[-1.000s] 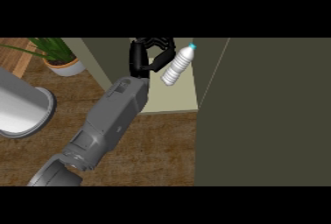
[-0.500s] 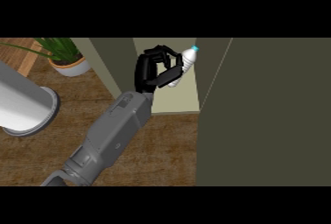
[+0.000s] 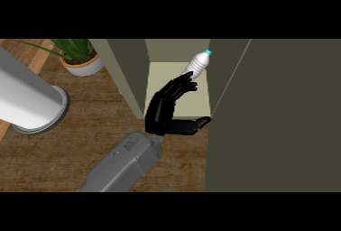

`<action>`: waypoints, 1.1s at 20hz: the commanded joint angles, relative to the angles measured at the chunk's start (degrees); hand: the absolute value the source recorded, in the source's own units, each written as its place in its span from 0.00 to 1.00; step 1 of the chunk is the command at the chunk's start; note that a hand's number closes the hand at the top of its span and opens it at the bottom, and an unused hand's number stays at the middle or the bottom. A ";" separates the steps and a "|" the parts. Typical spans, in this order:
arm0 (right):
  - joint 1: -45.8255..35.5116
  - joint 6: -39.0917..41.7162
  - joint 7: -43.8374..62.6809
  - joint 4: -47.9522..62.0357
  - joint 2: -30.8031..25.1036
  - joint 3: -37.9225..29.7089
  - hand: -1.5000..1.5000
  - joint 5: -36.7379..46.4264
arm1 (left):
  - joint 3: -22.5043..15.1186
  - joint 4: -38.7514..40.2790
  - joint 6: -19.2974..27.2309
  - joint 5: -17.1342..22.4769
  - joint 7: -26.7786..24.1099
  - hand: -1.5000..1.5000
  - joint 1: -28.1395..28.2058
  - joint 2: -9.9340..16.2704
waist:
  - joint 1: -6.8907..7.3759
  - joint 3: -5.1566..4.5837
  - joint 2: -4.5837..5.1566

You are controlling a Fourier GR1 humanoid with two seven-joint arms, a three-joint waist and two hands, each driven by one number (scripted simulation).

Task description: Pick up the bottled water, place it into the cabinet and close the cabinet

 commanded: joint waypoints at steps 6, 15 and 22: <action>3.03 -3.02 2.06 -8.57 -1.91 2.65 0.00 6.00 | -7.84 -23.06 4.78 -3.18 -2.17 0.00 24.74 8.30 | 1.52 -0.01 -0.19; -1.42 4.20 0.32 -7.11 -13.81 2.24 1.00 11.43 | -6.27 -39.04 -2.63 -1.66 -6.56 0.00 41.45 24.38 | 2.63 -0.13 -0.33; -8.72 5.31 4.45 -9.38 -19.35 5.13 1.00 15.71 | -3.18 -43.56 -8.28 -1.12 -12.08 0.00 49.59 32.63 | 3.14 -0.35 -0.26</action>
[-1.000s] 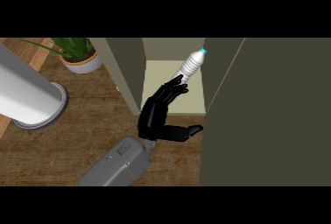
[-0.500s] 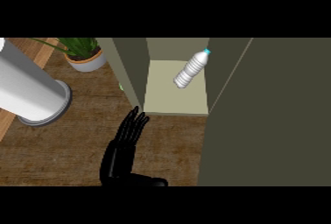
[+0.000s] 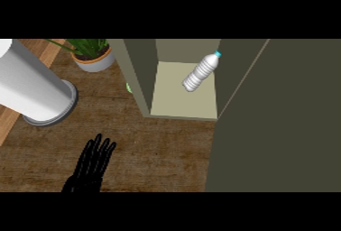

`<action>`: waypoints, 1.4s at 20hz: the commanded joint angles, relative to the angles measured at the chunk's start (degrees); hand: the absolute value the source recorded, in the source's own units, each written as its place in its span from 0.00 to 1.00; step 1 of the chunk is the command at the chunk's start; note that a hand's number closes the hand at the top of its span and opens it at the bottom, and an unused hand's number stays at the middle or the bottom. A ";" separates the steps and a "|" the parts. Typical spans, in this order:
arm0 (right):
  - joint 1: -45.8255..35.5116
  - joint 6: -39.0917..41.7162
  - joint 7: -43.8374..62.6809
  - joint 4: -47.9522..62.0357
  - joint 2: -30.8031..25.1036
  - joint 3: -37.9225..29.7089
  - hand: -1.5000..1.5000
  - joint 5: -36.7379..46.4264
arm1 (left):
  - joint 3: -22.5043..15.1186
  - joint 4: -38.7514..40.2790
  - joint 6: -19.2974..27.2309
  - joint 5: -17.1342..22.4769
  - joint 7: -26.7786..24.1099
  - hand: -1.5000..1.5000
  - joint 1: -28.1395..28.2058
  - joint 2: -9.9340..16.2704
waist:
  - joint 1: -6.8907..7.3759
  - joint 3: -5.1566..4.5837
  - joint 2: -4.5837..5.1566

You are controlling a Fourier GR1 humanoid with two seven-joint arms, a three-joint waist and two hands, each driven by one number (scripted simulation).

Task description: Pick up the bottled water, place it into the cabinet and close the cabinet

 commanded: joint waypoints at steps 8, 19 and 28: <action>-10.10 -1.91 15.94 -10.81 -1.32 11.23 1.00 6.98 | 7.36 -6.02 -11.74 3.51 -7.51 0.00 12.41 14.11 | 1.47 -0.16 1.02; -31.70 1.61 27.04 -4.49 0.89 14.77 1.00 2.49 | 12.36 -4.64 -20.71 5.87 -9.87 0.00 15.48 21.50 | 5.56 -0.39 2.07; -41.76 0.34 34.89 1.62 6.76 16.55 1.00 -2.13 | 13.94 -4.53 -23.17 6.63 -10.01 0.00 15.64 23.50 | 6.98 -0.66 2.76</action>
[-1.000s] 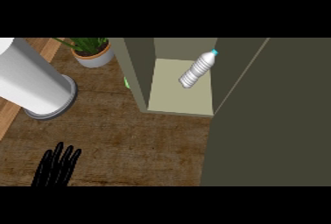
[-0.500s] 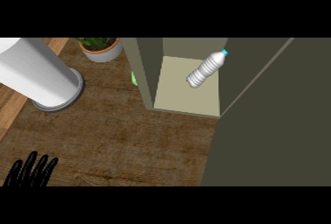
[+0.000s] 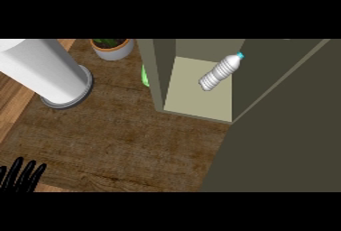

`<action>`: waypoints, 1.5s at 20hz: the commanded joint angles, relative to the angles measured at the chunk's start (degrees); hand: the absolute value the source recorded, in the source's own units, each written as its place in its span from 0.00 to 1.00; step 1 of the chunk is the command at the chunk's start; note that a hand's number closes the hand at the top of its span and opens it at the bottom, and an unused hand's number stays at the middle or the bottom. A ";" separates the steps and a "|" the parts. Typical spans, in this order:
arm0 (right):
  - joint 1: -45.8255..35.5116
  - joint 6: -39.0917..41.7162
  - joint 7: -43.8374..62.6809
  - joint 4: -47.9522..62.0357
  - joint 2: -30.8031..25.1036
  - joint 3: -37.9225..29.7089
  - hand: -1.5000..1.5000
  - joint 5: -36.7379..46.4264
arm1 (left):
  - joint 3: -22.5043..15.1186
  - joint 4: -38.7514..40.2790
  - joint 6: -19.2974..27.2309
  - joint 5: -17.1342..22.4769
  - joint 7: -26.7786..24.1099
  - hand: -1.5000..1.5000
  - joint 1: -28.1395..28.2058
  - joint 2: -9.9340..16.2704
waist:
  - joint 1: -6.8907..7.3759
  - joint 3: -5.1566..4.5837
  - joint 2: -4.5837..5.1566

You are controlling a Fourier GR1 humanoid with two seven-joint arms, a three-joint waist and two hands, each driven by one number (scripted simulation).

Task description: Pick up the bottled water, place it into the cabinet and close the cabinet

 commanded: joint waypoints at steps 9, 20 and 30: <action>-7.71 -1.85 12.28 5.65 9.95 3.55 1.00 -5.46 | 3.86 0.34 -2.64 2.19 -0.19 0.00 -1.03 2.74 | 0.66 0.08 1.22; -14.29 -2.39 17.11 14.55 20.19 0.13 1.00 -19.56 | 5.27 0.15 -4.44 3.55 0.66 0.00 -1.30 3.78 | 1.89 0.42 2.08; -30.92 -7.39 20.42 32.96 26.83 -17.81 1.00 -24.28 | 6.82 1.68 -5.73 5.54 0.95 0.00 1.36 4.23 | -0.53 0.72 0.30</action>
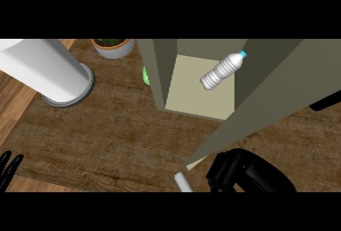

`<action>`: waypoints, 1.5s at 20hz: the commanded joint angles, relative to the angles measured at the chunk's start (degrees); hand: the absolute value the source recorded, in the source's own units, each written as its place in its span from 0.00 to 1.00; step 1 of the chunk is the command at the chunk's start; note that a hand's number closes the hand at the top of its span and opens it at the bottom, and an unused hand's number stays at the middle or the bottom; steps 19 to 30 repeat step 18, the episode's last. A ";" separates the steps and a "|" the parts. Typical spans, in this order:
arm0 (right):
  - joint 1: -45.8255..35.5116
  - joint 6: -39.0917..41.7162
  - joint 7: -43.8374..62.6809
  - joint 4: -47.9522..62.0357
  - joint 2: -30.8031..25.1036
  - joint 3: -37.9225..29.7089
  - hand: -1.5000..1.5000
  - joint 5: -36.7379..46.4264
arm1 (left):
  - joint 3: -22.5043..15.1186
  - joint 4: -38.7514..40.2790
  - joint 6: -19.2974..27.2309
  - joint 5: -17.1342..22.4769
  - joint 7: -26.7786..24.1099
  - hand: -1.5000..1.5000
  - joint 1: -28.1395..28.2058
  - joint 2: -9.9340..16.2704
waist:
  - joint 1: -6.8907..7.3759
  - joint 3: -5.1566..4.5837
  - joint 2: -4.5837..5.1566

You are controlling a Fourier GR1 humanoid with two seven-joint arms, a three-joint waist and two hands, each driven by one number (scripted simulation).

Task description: Pick up the bottled water, place it into the cabinet and close the cabinet

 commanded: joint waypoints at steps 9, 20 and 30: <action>-35.37 -11.34 3.53 38.21 11.29 -14.72 1.00 5.00 | 2.49 0.80 -3.43 2.36 0.53 0.00 0.79 0.73 | -3.42 0.36 -0.91; -36.63 -10.49 1.84 47.04 12.65 -13.83 1.00 4.79 | 2.89 0.02 -3.14 2.37 0.92 0.00 1.55 -0.53 | -4.89 0.50 -1.34; -36.63 -10.49 1.84 47.04 12.65 -13.83 1.00 4.79 | 2.89 0.02 -3.14 2.37 0.92 0.00 1.55 -0.53 | -4.89 0.50 -1.34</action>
